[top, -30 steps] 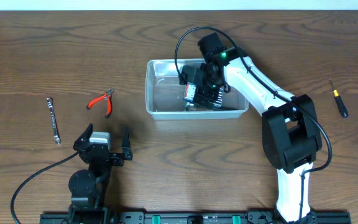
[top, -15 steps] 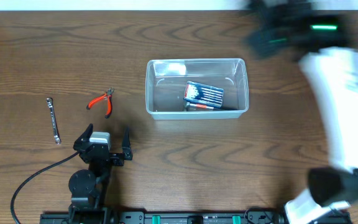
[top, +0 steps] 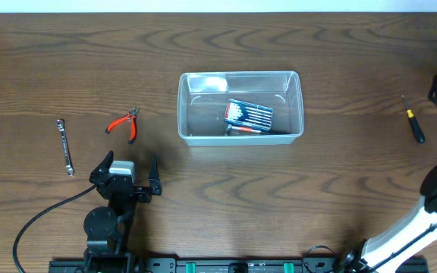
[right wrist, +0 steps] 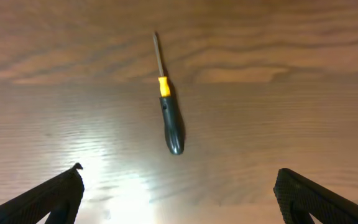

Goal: Pack container
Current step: 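Move the right gripper to the yellow screwdriver and grasp it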

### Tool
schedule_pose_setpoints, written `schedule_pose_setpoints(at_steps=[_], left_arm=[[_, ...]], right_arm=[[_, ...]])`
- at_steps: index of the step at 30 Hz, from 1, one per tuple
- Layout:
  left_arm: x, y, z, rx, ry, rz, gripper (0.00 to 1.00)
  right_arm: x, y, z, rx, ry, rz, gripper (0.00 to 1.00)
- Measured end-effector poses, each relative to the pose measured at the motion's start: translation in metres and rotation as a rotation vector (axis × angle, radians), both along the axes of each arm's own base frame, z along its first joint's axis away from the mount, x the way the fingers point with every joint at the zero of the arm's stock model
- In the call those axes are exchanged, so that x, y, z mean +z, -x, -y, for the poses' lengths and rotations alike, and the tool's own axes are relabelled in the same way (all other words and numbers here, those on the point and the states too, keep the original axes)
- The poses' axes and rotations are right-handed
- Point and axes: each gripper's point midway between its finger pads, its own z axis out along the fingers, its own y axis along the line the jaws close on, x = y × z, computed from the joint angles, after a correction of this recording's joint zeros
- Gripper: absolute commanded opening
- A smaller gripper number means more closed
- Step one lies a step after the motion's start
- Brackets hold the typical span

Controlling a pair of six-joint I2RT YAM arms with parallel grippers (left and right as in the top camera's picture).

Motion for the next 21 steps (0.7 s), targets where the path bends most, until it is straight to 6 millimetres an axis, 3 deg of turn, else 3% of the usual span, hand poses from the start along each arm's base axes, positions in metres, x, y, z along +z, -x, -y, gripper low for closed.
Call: schedule_pose_setpoints(at_steps=[11, 16, 21], left_arm=[[0.0, 0.0, 0.0, 0.008, 0.054, -0.006, 0.98], [0.0, 0.0, 0.0, 0.008, 0.058, -0.006, 0.98], [0.0, 0.0, 0.0, 0.009, 0.063, -0.008, 0.98]], right_arm=[[-0.096, -0.005, 0.007, 0.009, -0.142, -0.124, 0.99], [-0.12, -0.006, 0.014, 0.001, -0.108, -0.173, 0.99], [-0.123, -0.008, 0.019, 0.002, -0.054, -0.192, 0.99]])
